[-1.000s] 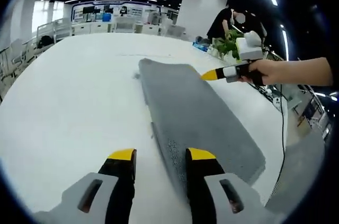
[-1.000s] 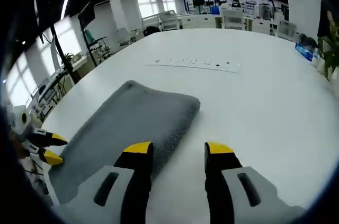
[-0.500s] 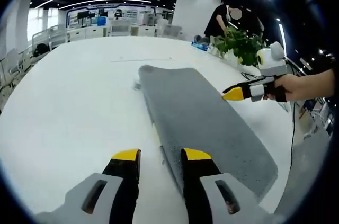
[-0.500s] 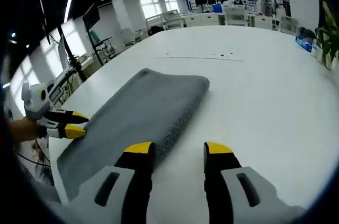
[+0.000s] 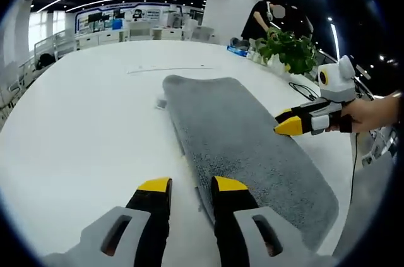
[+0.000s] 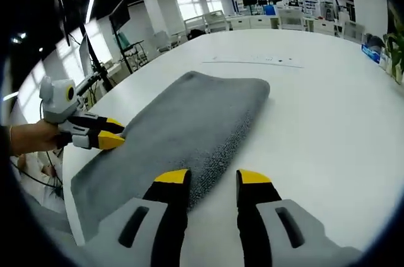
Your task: Fold the towel on the table until its edges align and the towel forms a compact rectangular stack.
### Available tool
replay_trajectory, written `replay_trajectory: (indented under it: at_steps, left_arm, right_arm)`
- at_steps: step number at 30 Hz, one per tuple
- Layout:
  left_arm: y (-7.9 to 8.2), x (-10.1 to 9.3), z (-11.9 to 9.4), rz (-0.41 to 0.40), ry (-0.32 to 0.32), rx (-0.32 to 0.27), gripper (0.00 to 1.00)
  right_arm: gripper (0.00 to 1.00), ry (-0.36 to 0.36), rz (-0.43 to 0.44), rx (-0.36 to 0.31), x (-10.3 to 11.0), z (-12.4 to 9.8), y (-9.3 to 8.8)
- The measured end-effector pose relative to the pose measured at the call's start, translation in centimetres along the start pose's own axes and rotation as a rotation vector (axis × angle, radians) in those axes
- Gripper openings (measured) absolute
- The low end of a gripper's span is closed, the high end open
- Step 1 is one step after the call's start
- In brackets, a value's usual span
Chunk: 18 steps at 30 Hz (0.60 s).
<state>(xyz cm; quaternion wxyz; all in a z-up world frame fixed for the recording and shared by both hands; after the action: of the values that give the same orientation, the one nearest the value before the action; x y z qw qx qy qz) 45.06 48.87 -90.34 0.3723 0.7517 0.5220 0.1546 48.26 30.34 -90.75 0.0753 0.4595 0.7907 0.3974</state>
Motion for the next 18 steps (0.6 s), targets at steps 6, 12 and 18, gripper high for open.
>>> replay_trajectory:
  at_steps: [6, 12, 18]
  left_arm:
    - [0.0, -0.6, 0.1, 0.037, -0.020, -0.006, 0.19]
    - [-0.1, -1.3, 0.2, 0.001, -0.023, -0.040, 0.11]
    - [0.0, -1.8, 0.4, -0.004, -0.014, -0.041, 0.09]
  right_arm:
    - [0.22, 0.007, -0.082, -0.021, 0.3, 0.2, 0.0]
    - [0.17, 0.035, -0.114, -0.064, 0.0, 0.6, -0.3]
    - [0.13, 0.052, -0.117, -0.078, -0.4, 1.0, -0.3]
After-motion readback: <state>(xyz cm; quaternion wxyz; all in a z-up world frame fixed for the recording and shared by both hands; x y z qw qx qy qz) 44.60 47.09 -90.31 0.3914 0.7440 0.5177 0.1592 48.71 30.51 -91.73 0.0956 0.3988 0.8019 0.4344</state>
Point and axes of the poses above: the point that each gripper's makers call its tool centre point, and the gripper's own axes: z roughly forward along the fingers, x roughly to its left, y roughly out of its top, the point moved 1 cm from there along -z, roughly backward along the fingers, and after that the axes turned 4 degrees about x, right-handed, at the moved point
